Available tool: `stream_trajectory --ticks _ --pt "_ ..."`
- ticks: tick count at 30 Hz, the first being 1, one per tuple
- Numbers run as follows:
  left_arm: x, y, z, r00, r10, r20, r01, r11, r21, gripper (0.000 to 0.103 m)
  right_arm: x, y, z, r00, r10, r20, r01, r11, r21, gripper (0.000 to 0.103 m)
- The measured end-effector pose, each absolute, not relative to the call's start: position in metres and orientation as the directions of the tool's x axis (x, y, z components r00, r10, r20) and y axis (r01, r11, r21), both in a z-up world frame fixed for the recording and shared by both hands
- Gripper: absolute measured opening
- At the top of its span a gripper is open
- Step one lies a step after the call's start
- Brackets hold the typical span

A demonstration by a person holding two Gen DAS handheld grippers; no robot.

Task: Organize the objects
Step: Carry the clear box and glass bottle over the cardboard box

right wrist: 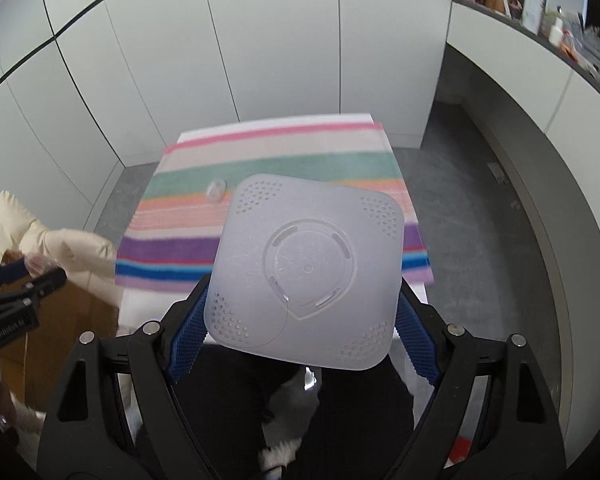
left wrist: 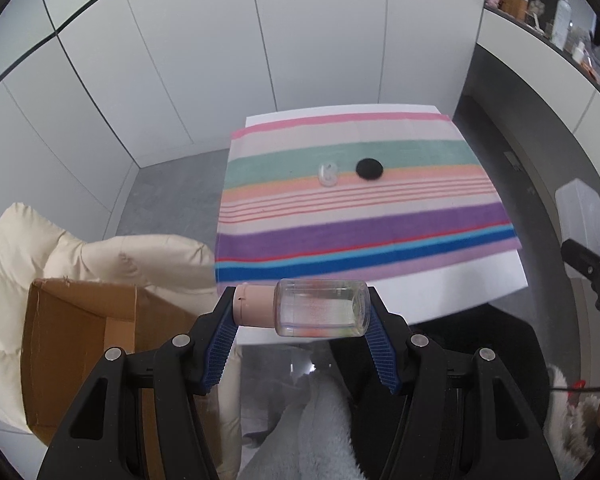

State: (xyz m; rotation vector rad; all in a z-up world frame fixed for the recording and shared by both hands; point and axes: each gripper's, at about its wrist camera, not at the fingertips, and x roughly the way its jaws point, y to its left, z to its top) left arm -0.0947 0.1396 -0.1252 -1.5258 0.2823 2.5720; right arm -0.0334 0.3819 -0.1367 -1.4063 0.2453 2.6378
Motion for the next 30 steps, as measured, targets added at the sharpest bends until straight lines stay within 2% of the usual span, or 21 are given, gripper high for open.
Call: stream_trajectory --ticks 16,30 --pt "-0.079 0.143 -0.120 -0.464 0.072 -0.883 -0.246 -0.968 0.050 0.061 -0.005 0.391 -0.146 -0.520 0.048 -0.853 -0.242 -0.966 0.093 0.086" --pt "-0.056 0.077 -0.122 -0.462 0.010 -0.887 -0.120 -0.991 0.051 0.061 -0.010 0.323 -0.138 -0.541 -0.024 -0.841 -0.079 -0.994 0.079 0.086"
